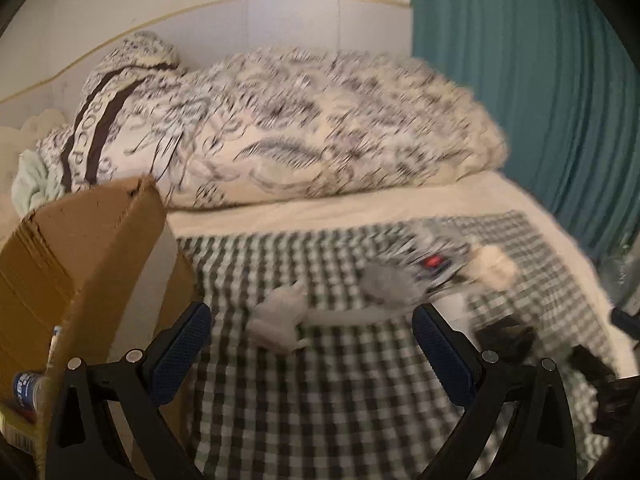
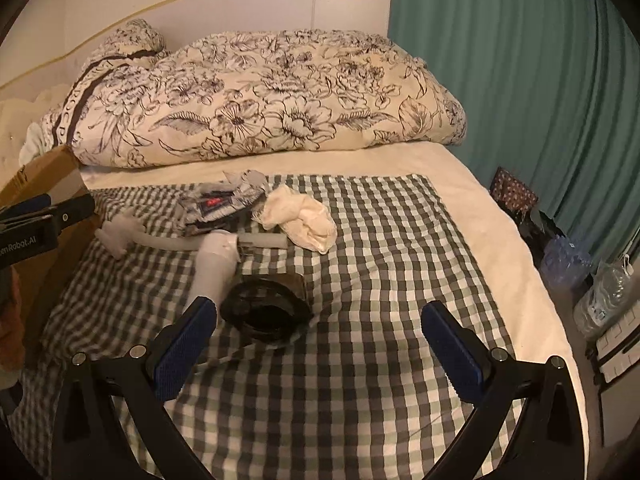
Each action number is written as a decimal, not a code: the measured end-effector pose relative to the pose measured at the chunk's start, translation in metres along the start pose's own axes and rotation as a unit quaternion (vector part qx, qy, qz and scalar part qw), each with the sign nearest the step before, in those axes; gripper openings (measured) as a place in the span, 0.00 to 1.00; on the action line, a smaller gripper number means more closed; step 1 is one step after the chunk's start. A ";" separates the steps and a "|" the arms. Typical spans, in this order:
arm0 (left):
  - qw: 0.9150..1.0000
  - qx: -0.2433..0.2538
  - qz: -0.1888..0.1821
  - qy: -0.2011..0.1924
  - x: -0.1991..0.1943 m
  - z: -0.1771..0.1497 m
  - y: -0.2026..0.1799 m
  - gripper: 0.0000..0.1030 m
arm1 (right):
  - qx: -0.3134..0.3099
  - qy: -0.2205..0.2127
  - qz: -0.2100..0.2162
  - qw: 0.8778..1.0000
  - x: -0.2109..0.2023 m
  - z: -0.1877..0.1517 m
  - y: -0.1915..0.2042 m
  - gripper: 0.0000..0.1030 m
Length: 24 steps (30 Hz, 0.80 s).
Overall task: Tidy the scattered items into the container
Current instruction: 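Move both tools back toward the white plush toy and black round item, then grasp the white plush toy with the left tool while the right tool grasps the black round item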
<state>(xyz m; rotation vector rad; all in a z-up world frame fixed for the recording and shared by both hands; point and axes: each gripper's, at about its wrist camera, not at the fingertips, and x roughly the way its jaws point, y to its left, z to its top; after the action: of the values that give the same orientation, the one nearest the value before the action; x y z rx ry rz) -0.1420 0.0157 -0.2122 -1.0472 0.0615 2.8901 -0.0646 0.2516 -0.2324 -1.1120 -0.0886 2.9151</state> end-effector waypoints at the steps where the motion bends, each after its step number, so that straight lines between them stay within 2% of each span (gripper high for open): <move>1: 1.000 -0.003 0.009 0.007 0.007 -0.002 0.001 0.97 | 0.002 0.001 0.001 1.000 0.003 -0.001 -0.001 1.00; 4: 1.000 -0.004 0.017 0.021 0.022 -0.008 0.002 0.95 | 0.010 0.009 0.006 1.000 0.014 -0.003 -0.004 1.00; 10: 0.999 0.014 0.045 0.020 0.045 -0.012 -0.001 0.95 | 0.019 0.017 0.019 1.000 0.027 -0.008 -0.007 1.00; 15: 0.998 0.007 0.058 0.034 0.068 -0.009 0.003 0.89 | 0.023 0.027 0.026 0.999 0.039 -0.009 -0.010 0.98; 19: 0.996 -0.003 0.063 0.058 0.086 -0.010 0.011 0.74 | 0.024 0.039 0.036 0.998 0.052 -0.011 -0.011 0.93; 20: 0.996 -0.006 0.064 0.064 0.089 -0.010 0.013 0.68 | 0.023 0.044 0.038 0.998 0.057 -0.012 -0.011 0.90; 24: 0.995 -0.022 0.055 0.084 0.099 -0.017 0.019 0.55 | 0.025 0.062 0.046 0.997 0.071 -0.017 -0.011 0.81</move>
<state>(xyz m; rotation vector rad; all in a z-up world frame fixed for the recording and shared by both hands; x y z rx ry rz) -0.2084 0.0004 -0.2881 -1.3331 0.0669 2.9056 -0.1062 0.2662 -0.2918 -1.3184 0.0382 2.9010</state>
